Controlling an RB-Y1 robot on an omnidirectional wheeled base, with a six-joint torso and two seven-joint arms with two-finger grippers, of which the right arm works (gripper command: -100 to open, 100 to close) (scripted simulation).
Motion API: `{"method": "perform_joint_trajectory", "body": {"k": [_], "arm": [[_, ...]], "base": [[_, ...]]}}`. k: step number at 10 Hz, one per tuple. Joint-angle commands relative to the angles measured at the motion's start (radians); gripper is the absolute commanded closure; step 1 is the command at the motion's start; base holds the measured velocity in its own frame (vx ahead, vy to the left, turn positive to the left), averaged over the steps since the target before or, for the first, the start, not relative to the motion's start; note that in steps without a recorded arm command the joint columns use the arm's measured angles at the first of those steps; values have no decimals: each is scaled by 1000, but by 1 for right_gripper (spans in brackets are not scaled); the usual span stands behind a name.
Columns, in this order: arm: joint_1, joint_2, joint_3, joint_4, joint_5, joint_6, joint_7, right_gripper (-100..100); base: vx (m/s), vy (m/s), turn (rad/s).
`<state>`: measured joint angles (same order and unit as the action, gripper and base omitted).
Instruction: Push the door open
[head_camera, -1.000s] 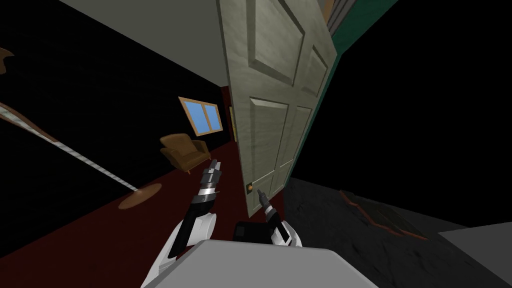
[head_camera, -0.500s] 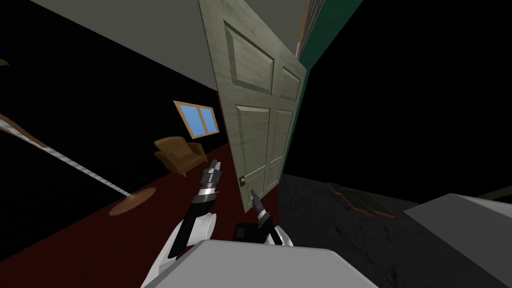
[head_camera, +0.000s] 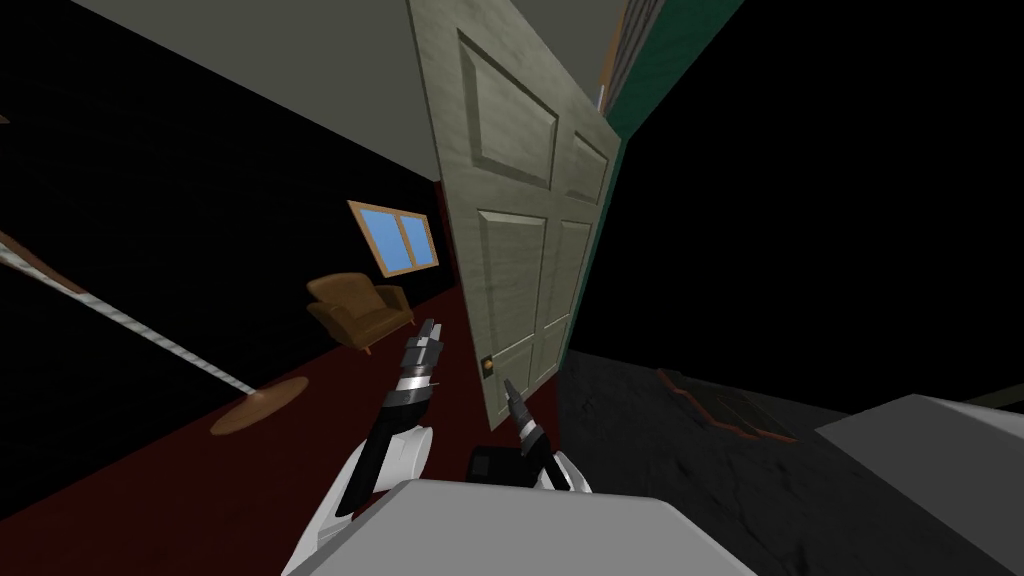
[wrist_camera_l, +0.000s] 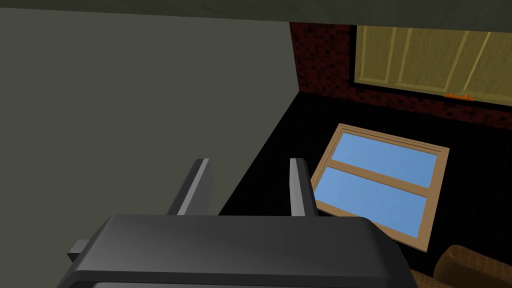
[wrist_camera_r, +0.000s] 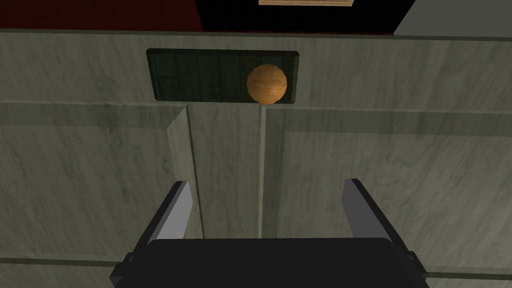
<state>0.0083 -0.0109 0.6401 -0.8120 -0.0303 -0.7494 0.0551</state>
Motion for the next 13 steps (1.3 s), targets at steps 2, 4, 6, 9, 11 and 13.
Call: {"method": "perform_joint_trajectory", "body": {"k": [2, 4, 6, 9, 11, 13], "arm": [[-4, -14, -5, 8, -2, -6, 0, -100], [-8, 3, -10, 12, -4, -10, 0, -100], [-12, 16, -12, 14, -5, -9, 1, -100], [-12, 16, -12, 14, -5, -9, 1, 100], [-12, 16, -12, 14, -5, -9, 1, 100], [-15, -1, -29, 16, -11, -8, 3, 100]], "base": [[190, 138, 21], [170, 208, 24], [140, 127, 8], [-24, -21, 10], [-13, -10, -5], [30, 46, -11]]}}
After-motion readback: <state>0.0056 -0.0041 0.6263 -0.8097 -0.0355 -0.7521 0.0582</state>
